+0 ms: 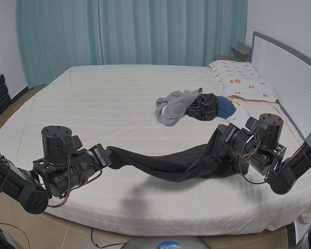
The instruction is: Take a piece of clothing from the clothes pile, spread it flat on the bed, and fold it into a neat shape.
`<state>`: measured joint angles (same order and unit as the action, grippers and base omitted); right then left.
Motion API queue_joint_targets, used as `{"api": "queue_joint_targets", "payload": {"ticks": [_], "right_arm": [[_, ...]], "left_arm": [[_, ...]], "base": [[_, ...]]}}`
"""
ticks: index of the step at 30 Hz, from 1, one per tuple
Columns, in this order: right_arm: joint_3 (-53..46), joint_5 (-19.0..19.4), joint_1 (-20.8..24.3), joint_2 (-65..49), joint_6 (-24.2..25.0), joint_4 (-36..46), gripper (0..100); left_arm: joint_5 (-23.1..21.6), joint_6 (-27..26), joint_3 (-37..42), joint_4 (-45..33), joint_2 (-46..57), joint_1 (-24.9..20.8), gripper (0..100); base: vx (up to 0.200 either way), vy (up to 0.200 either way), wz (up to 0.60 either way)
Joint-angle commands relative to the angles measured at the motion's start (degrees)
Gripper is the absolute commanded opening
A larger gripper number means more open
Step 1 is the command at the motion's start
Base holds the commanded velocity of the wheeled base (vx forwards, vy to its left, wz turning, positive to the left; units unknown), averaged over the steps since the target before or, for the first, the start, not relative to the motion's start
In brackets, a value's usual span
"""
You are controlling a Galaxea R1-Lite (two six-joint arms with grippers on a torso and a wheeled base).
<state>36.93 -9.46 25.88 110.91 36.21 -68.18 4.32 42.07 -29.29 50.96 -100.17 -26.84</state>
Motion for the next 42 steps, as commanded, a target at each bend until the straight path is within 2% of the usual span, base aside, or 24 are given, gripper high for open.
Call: {"api": "queue_joint_targets", "payload": {"ticks": [1,8,13,22,42], "right_arm": [[0.16,-0.38,0.75,-0.08,0.00,-0.02,0],[0.16,-0.38,1.19,-0.17,0.00,-0.90,0],[-0.01,-0.30,1.19,-0.17,-0.08,-5.73,0],[-0.54,0.58,1.10,-0.26,0.27,-8.19,0],[-0.27,1.64,1.10,-0.08,1.32,-8.28,0]], "left_arm": [[0.34,0.03,0.11,0.02,0.50,0.04,0],[0.78,0.03,0.03,0.11,0.94,0.04,0],[0.78,0.03,0.03,0.11,2.08,0.65,0],[0.78,-0.06,0.03,0.11,2.70,1.18,0],[0.78,-1.46,0.20,0.02,2.70,2.32,0]], "base": [[0.000,0.200,0.00],[0.000,0.200,0.00],[0.000,0.200,0.00],[0.000,0.200,0.00],[0.000,0.200,0.00]]}}
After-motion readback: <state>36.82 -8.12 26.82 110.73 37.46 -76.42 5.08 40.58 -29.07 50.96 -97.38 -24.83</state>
